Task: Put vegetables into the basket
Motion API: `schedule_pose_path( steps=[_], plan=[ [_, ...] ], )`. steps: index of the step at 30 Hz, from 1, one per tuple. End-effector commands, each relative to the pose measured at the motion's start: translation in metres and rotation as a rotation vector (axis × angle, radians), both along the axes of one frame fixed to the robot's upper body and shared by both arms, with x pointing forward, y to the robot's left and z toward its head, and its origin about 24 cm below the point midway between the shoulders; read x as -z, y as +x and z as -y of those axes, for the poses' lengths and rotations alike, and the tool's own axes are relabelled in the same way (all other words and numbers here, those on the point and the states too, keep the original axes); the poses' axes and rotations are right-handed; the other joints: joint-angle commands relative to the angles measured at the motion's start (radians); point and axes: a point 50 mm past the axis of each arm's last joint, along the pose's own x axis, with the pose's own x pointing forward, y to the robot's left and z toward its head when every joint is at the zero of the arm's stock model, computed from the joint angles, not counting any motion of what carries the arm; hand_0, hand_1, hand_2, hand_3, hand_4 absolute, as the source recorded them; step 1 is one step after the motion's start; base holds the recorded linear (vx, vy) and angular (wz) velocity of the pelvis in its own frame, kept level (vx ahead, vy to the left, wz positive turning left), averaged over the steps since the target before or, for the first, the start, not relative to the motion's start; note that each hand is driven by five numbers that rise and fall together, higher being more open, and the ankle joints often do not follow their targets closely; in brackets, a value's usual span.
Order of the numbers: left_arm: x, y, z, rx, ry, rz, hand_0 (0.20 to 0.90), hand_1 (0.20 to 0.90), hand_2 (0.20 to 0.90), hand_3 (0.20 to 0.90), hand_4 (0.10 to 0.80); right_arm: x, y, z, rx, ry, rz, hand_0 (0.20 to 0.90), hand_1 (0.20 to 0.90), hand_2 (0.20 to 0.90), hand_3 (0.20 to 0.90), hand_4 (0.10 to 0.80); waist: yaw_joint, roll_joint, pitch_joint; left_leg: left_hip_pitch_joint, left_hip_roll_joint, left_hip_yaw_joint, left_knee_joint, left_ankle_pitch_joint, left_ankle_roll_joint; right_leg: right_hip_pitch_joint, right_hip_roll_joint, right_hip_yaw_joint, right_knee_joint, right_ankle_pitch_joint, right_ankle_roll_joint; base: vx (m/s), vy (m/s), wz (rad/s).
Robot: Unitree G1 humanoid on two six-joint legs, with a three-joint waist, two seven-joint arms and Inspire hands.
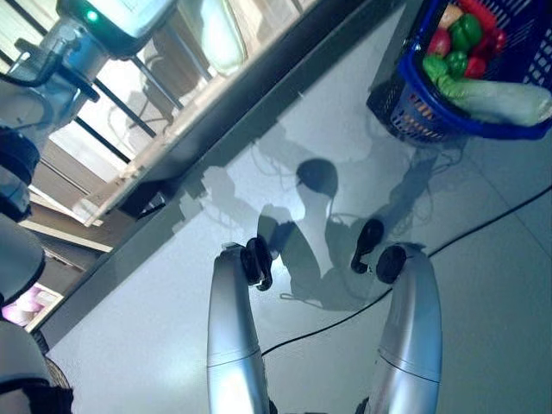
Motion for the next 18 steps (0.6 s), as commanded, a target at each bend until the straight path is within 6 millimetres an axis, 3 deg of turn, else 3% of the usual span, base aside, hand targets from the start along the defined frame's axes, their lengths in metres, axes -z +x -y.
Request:
schedule_pose_path(
  steps=[1, 6, 14, 18],
  plan=[
    [-0.001, 0.002, 0.025, 0.142, 0.065, 0.089, 0.9, 0.9, 0.9, 0.9, 0.8, -0.001, 0.001, -0.01, -0.078, -0.017, 0.107, 0.9, 0.9, 0.9, 0.9, 0.8, -0.021, -0.034, -0.119, -0.026, -0.004, 0.023, 0.017, -0.096, 0.035, 0.012, -0.003, 0.065, 0.041, -0.1, 0.003, -0.034, -0.006, -0.02],
    [-0.001, -0.001, 0.044, 0.266, 0.142, 0.128, 0.9, 0.9, 0.9, 0.9, 0.8, 0.0, 0.007, -0.025, -0.125, -0.064, 0.085, 0.9, 0.9, 0.9, 0.9, 0.8, -0.025, -0.032, -0.12, -0.039, 0.002, 0.026, 0.012, -0.089, 0.029, -0.003, -0.005, 0.067, 0.039, -0.094, 0.007, -0.017, -0.006, -0.03],
    [0.003, 0.0, 0.053, 0.302, 0.183, 0.055, 0.9, 0.9, 0.9, 0.9, 0.8, -0.002, 0.008, -0.029, -0.145, -0.085, 0.09, 0.9, 0.9, 0.9, 0.9, 0.8, -0.03, -0.023, -0.13, -0.03, 0.015, 0.031, 0.009, -0.087, 0.025, 0.011, -0.011, 0.065, 0.038, -0.096, 0.01, 0.0, 0.0, 0.0],
    [0.012, 0.007, 0.055, 0.229, 0.144, -0.096, 0.9, 0.9, 0.9, 0.9, 0.8, 0.0, 0.008, -0.028, -0.156, -0.078, 0.09, 0.9, 0.9, 0.9, 0.9, 0.8, -0.03, -0.018, -0.138, -0.004, 0.021, 0.038, -0.008, -0.085, 0.024, 0.037, -0.012, 0.06, 0.022, -0.094, 0.014, 0.0, 0.0, 0.0]
  ],
)
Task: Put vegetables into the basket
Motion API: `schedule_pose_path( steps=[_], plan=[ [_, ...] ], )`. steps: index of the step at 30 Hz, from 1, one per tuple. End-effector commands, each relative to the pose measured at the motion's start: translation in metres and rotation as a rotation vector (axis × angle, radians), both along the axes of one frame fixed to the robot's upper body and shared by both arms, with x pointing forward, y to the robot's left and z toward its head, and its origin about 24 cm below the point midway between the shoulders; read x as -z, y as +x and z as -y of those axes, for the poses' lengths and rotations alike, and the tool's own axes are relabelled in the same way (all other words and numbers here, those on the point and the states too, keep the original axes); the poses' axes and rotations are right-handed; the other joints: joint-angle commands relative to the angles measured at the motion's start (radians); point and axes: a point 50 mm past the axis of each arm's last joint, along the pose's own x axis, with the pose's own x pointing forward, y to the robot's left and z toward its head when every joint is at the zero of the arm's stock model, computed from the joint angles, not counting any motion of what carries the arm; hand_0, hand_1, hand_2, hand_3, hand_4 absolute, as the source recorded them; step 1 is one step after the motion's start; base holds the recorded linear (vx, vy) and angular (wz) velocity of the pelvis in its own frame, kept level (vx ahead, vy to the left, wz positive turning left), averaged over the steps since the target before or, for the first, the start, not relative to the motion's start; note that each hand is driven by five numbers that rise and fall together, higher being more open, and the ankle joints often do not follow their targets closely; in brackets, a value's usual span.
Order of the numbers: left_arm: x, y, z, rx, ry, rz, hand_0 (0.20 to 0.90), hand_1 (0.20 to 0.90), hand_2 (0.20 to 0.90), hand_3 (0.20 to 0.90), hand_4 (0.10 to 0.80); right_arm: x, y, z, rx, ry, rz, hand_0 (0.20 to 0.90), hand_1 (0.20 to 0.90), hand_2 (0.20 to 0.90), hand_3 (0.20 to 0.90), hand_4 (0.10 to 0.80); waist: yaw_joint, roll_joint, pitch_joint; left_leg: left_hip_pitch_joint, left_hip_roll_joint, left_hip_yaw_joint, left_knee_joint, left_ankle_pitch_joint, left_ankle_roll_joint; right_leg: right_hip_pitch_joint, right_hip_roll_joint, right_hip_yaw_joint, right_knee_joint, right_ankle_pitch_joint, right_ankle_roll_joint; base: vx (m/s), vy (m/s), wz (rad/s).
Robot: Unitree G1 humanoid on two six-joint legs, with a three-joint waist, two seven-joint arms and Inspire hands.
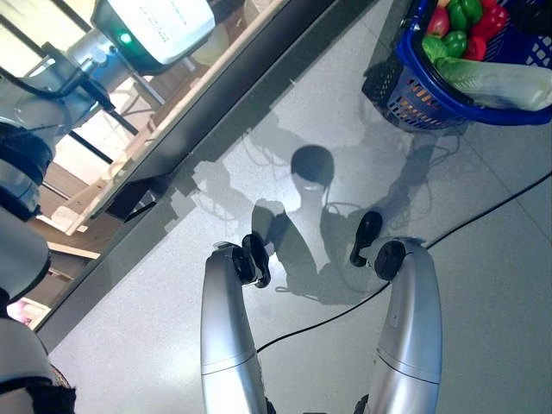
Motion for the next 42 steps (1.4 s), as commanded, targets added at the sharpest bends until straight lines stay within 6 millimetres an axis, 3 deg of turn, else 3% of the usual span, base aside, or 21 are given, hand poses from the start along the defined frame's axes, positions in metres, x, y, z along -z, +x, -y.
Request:
schedule_pose_path(
  steps=[1, 4, 11, 16, 17, 18, 20, 28, 34, 42],
  plan=[
    [0.001, 0.006, 0.029, 0.076, -0.058, -0.076, 0.9, 0.9, 0.9, 0.9, 0.8, 0.005, 0.002, -0.006, -0.06, -0.004, 0.091, 0.9, 0.9, 0.9, 0.9, 0.8, -0.009, -0.014, -0.142, 0.012, 0.014, 0.013, -0.017, -0.075, 0.006, 0.066, -0.007, 0.039, 0.023, -0.101, 0.01, 0.0, 0.0, 0.0],
    [0.004, 0.013, 0.009, -0.123, -0.169, -0.146, 0.9, 0.9, 0.9, 0.9, 0.8, 0.002, -0.001, -0.003, -0.072, -0.009, 0.101, 0.9, 0.9, 0.9, 0.9, 0.8, -0.008, -0.015, -0.145, 0.019, 0.017, 0.01, -0.021, -0.069, 0.002, 0.077, -0.003, 0.039, 0.018, -0.098, 0.011, 0.0, 0.0, 0.0],
    [0.02, 0.019, -0.028, -0.392, -0.341, -0.266, 0.9, 0.9, 0.9, 0.9, 0.8, 0.0, -0.004, 0.002, -0.086, 0.044, 0.137, 0.9, 0.9, 0.9, 0.9, 0.8, -0.003, -0.016, -0.136, 0.017, 0.013, 0.004, -0.036, -0.057, -0.002, 0.076, -0.001, 0.036, 0.011, -0.096, 0.01, -0.002, -0.001, -0.01],
    [0.031, 0.021, -0.04, -0.458, -0.434, -0.322, 0.9, 0.9, 0.9, 0.9, 0.8, -0.001, -0.003, 0.002, -0.104, 0.056, 0.139, 0.9, 0.9, 0.9, 0.9, 0.8, -0.004, -0.015, -0.131, 0.031, 0.013, 0.008, -0.059, -0.051, -0.003, 0.09, -0.003, 0.031, -0.007, -0.094, 0.008, -0.005, 0.001, -0.01],
    [0.032, 0.021, -0.04, -0.458, -0.442, -0.326, 0.768, 0.768, 0.768, 0.768, 0.712, -0.002, -0.003, 0.001, -0.11, 0.054, 0.143, 0.9, 0.9, 0.9, 0.9, 0.8, -0.004, -0.015, -0.13, 0.035, 0.012, 0.009, -0.063, -0.05, -0.003, 0.095, -0.004, 0.03, -0.011, -0.093, 0.008, 0.0, 0.0, 0.0],
    [0.033, 0.022, -0.04, -0.452, -0.446, -0.326, 0.566, 0.566, 0.566, 0.566, 0.577, -0.002, -0.004, 0.0, -0.116, 0.054, 0.147, 0.9, 0.9, 0.9, 0.9, 0.8, -0.004, -0.016, -0.13, 0.038, 0.013, 0.009, -0.065, -0.05, -0.003, 0.098, -0.004, 0.028, -0.013, -0.093, 0.008, 0.0, 0.0, 0.0],
    [0.035, 0.022, -0.04, -0.442, -0.459, -0.33, 0.3, 0.3, 0.3, 0.3, 0.4, -0.003, -0.004, -0.001, -0.132, 0.057, 0.159, 0.9, 0.9, 0.9, 0.9, 0.8, -0.004, -0.016, -0.13, 0.046, 0.014, 0.01, -0.067, -0.051, -0.002, 0.106, -0.006, 0.027, -0.016, -0.094, 0.007, 0.0, 0.0, 0.0],
    [0.029, 0.018, -0.034, -0.315, -0.452, -0.233, 0.3, 0.3, 0.3, 0.3, 0.4, -0.001, -0.001, -0.011, -0.257, 0.084, 0.181, 0.9, 0.9, 0.9, 0.9, 0.8, -0.004, -0.021, -0.145, 0.121, 0.018, 0.021, -0.106, -0.053, -0.008, 0.181, -0.015, 0.011, -0.055, -0.095, 0.01, 0.001, -0.002, -0.01],
    [0.038, 0.017, -0.032, -0.26, -0.453, -0.254, 0.3, 0.3, 0.3, 0.3, 0.4, 0.006, 0.002, -0.02, -0.321, 0.078, 0.178, 0.9, 0.9, 0.9, 0.9, 0.8, -0.002, -0.022, -0.158, 0.21, 0.016, 0.037, -0.155, -0.05, -0.011, 0.271, -0.018, -0.005, -0.101, -0.092, 0.014, 0.006, -0.022, 0.02],
    [0.055, 0.012, -0.03, -0.144, -0.474, -0.309, 0.3, 0.3, 0.3, 0.3, 0.4, 0.045, 0.01, -0.023, -0.41, 0.102, 0.074, 0.9, 0.9, 0.9, 0.9, 0.8, -0.01, -0.014, -0.193, 0.477, -0.003, 0.081, -0.316, -0.027, -0.026, 0.538, -0.012, -0.033, -0.255, -0.07, 0.042, 0.047, -0.027, 0.04]
  ],
)
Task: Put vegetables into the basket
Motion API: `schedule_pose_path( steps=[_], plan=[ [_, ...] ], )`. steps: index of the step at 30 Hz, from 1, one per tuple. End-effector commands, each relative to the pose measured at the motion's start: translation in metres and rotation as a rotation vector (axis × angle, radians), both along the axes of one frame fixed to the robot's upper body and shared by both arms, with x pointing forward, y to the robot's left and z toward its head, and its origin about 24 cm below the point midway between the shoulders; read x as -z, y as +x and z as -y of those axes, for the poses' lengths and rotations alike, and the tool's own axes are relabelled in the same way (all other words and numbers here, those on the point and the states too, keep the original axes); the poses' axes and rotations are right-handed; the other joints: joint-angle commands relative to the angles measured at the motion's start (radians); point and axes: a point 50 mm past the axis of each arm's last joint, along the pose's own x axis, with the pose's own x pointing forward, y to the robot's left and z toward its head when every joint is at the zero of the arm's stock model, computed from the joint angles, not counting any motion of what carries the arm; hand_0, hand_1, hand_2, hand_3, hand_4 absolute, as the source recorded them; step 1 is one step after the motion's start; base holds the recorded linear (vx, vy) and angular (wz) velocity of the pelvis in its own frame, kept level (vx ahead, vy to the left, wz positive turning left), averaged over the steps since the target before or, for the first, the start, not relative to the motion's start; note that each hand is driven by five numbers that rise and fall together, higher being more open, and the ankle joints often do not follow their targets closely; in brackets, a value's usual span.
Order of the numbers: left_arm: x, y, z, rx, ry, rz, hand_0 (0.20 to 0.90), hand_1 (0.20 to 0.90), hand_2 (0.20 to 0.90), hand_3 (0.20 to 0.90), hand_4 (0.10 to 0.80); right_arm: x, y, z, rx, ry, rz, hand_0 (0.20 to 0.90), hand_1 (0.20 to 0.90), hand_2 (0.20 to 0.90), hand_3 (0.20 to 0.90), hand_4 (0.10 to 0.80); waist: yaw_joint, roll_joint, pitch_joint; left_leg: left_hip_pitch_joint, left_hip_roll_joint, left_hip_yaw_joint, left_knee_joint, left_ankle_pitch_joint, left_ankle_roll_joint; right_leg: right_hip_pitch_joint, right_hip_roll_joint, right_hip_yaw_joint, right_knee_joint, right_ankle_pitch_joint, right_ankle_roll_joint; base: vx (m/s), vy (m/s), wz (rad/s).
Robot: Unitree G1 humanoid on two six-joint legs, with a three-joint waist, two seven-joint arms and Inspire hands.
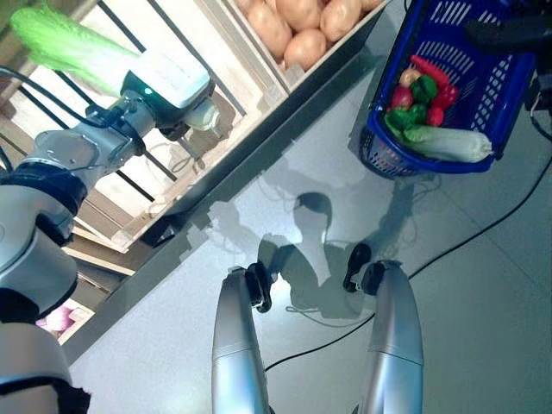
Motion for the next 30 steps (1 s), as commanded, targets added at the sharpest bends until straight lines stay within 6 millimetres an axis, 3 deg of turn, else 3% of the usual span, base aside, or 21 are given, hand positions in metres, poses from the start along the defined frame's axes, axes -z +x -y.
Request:
schedule_pose_path(
  steps=[1, 6, 11, 15, 22, 25, 30],
  plan=[
    [-0.003, -0.011, -0.013, 0.066, -0.126, 0.112, 0.3, 0.3, 0.3, 0.3, 0.4, 0.028, 0.001, -0.002, -0.104, 0.08, 0.046, 0.9, 0.9, 0.9, 0.9, 0.8, -0.02, 0.0, -0.171, 0.127, -0.01, 0.042, -0.1, -0.054, 0.009, 0.205, -0.004, 0.039, -0.087, -0.069, 0.05, 0.041, -0.029, 0.05],
    [0.0, -0.017, -0.002, 0.22, -0.239, 0.144, 0.3, 0.3, 0.3, 0.3, 0.4, 0.056, 0.004, -0.01, -0.147, 0.048, -0.03, 0.9, 0.9, 0.9, 0.9, 0.8, -0.018, -0.003, -0.2, 0.283, -0.038, 0.055, -0.221, -0.036, 0.012, 0.359, 0.003, 0.029, -0.189, -0.073, 0.054, 0.072, -0.055, 0.07],
    [0.007, -0.023, 0.008, 0.397, -0.517, 0.163, 0.3, 0.3, 0.3, 0.3, 0.4, 0.095, 0.007, -0.022, -0.214, 0.066, -0.12, 0.9, 0.9, 0.9, 0.9, 0.8, -0.007, -0.023, -0.217, 0.447, -0.064, 0.064, -0.345, -0.015, 0.014, 0.526, -0.001, -0.01, -0.293, -0.073, 0.061, 0.084, -0.086, 0.11],
    [0.024, -0.028, 0.025, 0.553, -0.75, 0.073, 0.3, 0.3, 0.3, 0.3, 0.4, 0.124, 0.009, -0.043, -0.265, 0.063, -0.151, 0.9, 0.9, 0.9, 0.9, 0.8, 0.003, -0.04, -0.238, 0.63, -0.091, 0.072, -0.508, 0.033, 0.022, 0.706, 0.013, -0.051, -0.44, -0.044, 0.074, 0.096, -0.073, 0.1],
    [0.067, -0.034, 0.044, 0.735, -1.222, -0.155, 0.3, 0.3, 0.3, 0.3, 0.4, 0.165, 0.006, -0.085, -0.404, 0.027, -0.23, 0.9, 0.9, 0.9, 0.9, 0.8, 0.012, -0.055, -0.346, 0.918, -0.138, 0.09, -0.831, 0.152, 0.041, 0.988, 0.074, -0.095, -0.757, 0.051, 0.102, 0.165, -0.04, 0.07],
    [0.092, -0.037, 0.058, 0.787, -1.384, -0.256, 0.3, 0.3, 0.3, 0.3, 0.4, 0.182, 0.003, -0.1, -0.463, 0.024, -0.279, 0.9, 0.9, 0.9, 0.9, 0.8, 0.014, -0.058, -0.391, 1.029, -0.16, 0.091, -0.992, 0.211, 0.04, 1.108, 0.112, -0.105, -0.911, 0.101, 0.111, 0.192, -0.044, -0.03],
    [0.114, -0.041, 0.08, 0.869, -1.584, -0.425, 0.3, 0.3, 0.3, 0.3, 0.4, 0.196, 0.002, -0.115, -0.523, 0.057, -0.338, 0.9, 0.9, 0.9, 0.9, 0.8, 0.024, -0.066, -0.431, 1.137, -0.171, 0.081, -1.178, 0.29, 0.033, 1.218, 0.152, -0.114, -1.072, 0.171, 0.116, 0.091, -0.053, 0.02]
  ],
)
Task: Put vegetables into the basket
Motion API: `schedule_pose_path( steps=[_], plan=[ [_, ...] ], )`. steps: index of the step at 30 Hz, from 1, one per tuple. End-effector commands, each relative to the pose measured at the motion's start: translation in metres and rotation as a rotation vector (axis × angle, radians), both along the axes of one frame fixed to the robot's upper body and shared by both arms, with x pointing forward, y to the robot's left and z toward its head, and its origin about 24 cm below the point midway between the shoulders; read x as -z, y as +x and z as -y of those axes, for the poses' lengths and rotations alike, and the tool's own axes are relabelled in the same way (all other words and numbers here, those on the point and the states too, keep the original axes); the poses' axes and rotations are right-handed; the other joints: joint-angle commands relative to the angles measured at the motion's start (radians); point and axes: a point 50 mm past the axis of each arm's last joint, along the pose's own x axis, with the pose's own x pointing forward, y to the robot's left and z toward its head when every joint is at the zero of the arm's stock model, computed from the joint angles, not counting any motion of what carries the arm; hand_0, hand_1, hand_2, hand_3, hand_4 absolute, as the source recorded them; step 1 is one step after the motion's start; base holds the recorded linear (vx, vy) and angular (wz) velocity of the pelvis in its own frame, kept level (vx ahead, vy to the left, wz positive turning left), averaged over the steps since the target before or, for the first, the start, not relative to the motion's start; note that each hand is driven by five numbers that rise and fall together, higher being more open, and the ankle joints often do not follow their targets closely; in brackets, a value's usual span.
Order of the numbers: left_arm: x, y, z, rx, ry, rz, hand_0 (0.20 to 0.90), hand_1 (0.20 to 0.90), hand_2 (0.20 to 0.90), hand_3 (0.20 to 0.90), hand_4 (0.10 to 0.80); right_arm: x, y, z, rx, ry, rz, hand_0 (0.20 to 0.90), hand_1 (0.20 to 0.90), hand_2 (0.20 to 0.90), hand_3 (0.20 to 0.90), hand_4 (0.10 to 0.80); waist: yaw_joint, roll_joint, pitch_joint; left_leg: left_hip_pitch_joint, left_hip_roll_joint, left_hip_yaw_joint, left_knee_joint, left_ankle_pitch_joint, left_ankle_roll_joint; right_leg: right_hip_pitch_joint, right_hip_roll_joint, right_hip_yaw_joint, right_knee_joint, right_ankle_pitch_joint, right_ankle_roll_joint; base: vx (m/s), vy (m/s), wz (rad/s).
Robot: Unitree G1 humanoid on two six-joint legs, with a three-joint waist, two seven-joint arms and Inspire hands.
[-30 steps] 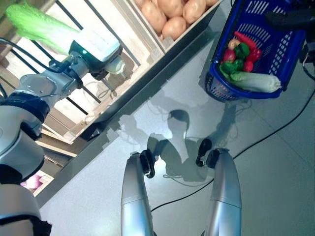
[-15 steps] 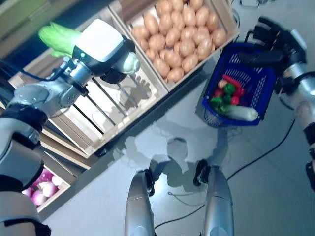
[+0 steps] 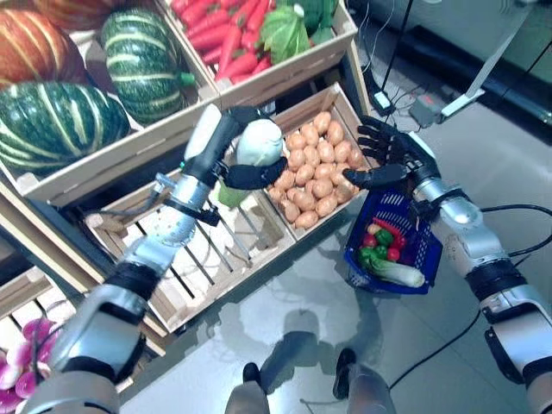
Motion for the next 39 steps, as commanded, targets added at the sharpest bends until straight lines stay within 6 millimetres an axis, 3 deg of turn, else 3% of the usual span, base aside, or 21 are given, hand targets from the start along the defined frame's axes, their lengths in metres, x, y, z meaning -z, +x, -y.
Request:
schedule_pose_path(
  steps=[1, 7, 11, 17, 32, 39],
  plan=[
    [-0.006, -0.007, 0.002, 0.101, -0.267, -0.02, 0.3, 0.3, 0.3, 0.3, 0.4, 0.017, -0.005, -0.017, -0.075, 0.052, -0.011, 0.9, 0.9, 0.9, 0.9, 0.8, 0.03, -0.045, -0.263, 0.035, -0.102, 0.004, -0.049, -0.057, 0.096, 0.169, 0.002, 0.016, -0.181, -0.003, 0.004, 0.061, -0.062, 0.1],
    [0.003, -0.016, 0.03, 0.282, -0.403, -0.143, 0.3, 0.3, 0.3, 0.3, 0.4, 0.028, -0.01, -0.033, -0.161, 0.045, -0.076, 0.9, 0.9, 0.9, 0.9, 0.8, 0.044, -0.051, -0.279, 0.074, -0.096, -0.01, -0.131, -0.027, 0.085, 0.22, 0.029, -0.006, -0.265, 0.03, 0.001, 0.01, -0.059, 0.1],
    [0.001, -0.02, 0.045, 0.343, -0.381, -0.16, 0.3, 0.3, 0.3, 0.3, 0.4, 0.029, -0.012, -0.046, -0.241, 0.027, -0.092, 0.9, 0.9, 0.9, 0.9, 0.8, 0.052, -0.057, -0.286, 0.063, -0.095, -0.019, -0.131, -0.032, 0.08, 0.217, 0.037, -0.018, -0.265, 0.023, -0.004, -0.036, -0.062, 0.04],
    [0.001, -0.019, 0.049, 0.366, -0.345, -0.199, 0.3, 0.3, 0.3, 0.3, 0.4, 0.035, -0.018, -0.053, -0.374, -0.117, -0.144, 0.9, 0.9, 0.9, 0.9, 0.8, 0.051, -0.063, -0.29, 0.069, -0.097, -0.026, -0.131, -0.034, 0.082, 0.23, 0.038, -0.02, -0.265, 0.018, -0.007, -0.011, -0.023, 0.05],
    [0.011, -0.021, 0.038, 0.4, -0.309, -0.264, 0.3, 0.3, 0.3, 0.3, 0.4, 0.082, -0.041, -0.029, -0.749, -0.076, -0.539, 0.9, 0.9, 0.9, 0.9, 0.8, 0.073, -0.073, -0.297, 0.085, -0.097, -0.042, -0.131, -0.031, 0.075, 0.257, 0.035, -0.046, -0.265, 0.011, -0.006, -0.005, -0.022, 0.08],
    [0.016, -0.02, 0.021, 0.381, -0.285, -0.293, 0.3, 0.3, 0.3, 0.3, 0.4, 0.083, -0.046, 0.006, -0.755, -0.063, -0.62, 0.9, 0.9, 0.9, 0.9, 0.8, 0.071, -0.077, -0.301, 0.091, -0.095, -0.039, -0.131, -0.029, 0.074, 0.26, 0.035, -0.046, -0.265, 0.014, -0.005, 0.002, -0.003, 0.03]
  ],
)
